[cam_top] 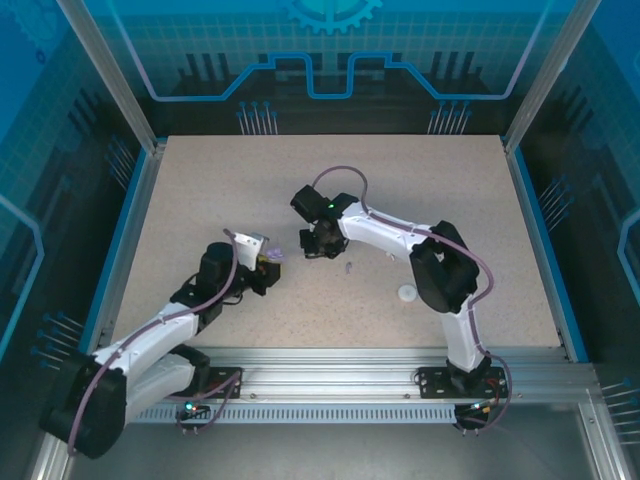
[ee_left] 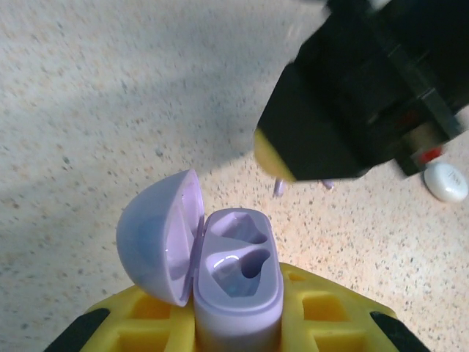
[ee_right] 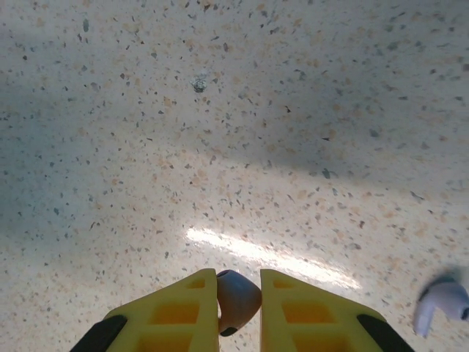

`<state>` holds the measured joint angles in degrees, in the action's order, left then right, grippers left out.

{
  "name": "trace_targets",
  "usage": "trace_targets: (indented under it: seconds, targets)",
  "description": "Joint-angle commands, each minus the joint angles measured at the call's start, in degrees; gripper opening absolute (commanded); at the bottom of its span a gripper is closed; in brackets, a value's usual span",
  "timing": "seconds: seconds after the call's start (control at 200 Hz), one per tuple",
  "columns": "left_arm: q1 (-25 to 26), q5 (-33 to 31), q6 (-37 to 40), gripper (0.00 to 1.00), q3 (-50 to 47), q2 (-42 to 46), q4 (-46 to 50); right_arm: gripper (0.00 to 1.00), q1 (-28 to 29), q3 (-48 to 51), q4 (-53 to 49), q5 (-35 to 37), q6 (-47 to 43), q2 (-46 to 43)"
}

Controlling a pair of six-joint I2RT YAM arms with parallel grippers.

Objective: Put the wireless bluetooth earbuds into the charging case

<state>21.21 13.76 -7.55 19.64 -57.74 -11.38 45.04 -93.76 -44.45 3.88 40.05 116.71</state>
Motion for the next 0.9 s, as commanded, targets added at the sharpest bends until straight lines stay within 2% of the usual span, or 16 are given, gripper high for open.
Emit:
trace_targets:
  seconds: [0.0,0.245,0.52,0.895]
  targets:
    - [1.1,0.8,1.2,0.14,0.0,-2.5,-7.1,0.16,-1.3,3.0,2.9,-1.5,-0.9,-4.6]
    - [3.2,2.8,3.6,0.14,0.1,-10.1,-14.2,0.16,-2.8,8.3,6.4,-4.6,-1.7,-10.3]
    - [4.2,9.1,6.1,0.14,0.6,-18.5,-23.9,0.16,-3.5,10.9,7.7,-6.4,-3.8,-15.6]
    - [6.2,14.5,9.8,0.15,1.4,-19.3,-25.4,0.16,-3.1,16.3,11.1,-9.1,-8.3,-21.7]
